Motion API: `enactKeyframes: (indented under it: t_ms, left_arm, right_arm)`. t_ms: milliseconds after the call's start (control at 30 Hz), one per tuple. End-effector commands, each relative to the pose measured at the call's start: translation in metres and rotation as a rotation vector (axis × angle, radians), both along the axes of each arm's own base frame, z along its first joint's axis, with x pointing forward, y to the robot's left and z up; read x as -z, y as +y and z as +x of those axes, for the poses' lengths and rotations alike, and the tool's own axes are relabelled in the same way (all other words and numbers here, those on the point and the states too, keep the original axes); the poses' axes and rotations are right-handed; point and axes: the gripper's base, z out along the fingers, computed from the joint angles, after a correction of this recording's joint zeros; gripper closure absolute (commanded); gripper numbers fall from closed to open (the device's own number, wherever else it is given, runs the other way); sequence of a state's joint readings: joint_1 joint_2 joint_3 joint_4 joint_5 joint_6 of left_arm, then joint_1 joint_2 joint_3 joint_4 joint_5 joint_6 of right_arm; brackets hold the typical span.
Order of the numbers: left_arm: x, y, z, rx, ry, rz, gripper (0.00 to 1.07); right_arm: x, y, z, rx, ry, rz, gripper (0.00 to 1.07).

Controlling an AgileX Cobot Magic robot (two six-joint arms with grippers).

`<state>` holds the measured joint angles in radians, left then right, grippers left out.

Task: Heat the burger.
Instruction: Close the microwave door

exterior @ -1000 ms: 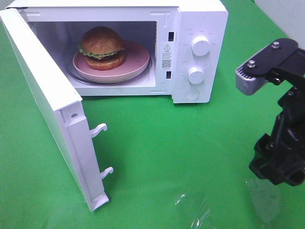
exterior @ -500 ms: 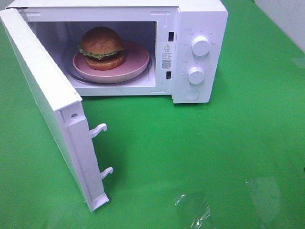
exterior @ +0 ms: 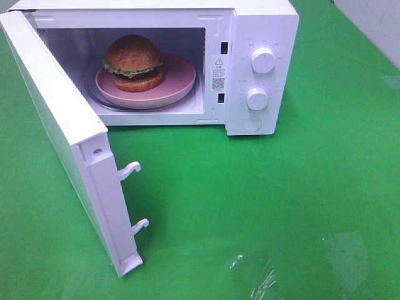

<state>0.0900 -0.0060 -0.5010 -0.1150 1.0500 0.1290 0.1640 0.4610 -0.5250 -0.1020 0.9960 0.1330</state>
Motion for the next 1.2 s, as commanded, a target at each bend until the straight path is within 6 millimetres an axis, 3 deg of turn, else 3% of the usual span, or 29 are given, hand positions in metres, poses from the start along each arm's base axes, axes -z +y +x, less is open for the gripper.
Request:
enactKeyframes:
  t_ms: [33,567,1200]
  left_arm:
    - [0.000,-0.001,-0.003,-0.002,-0.029,0.001,0.07]
    - [0.000,-0.001,-0.003,-0.002,-0.029,0.001,0.07]
    - [0.000,0.000,-0.002,-0.002,-0.026,0.000,0.07]
  right_arm:
    - [-0.002,-0.004,-0.016,0.040,-0.088,0.019,0.31]
    - [-0.008,-0.014,-0.070,0.050,-0.443,0.034,0.31]
    - [-0.007,-0.014,-0.074,0.048,-0.467,0.036,0.31]
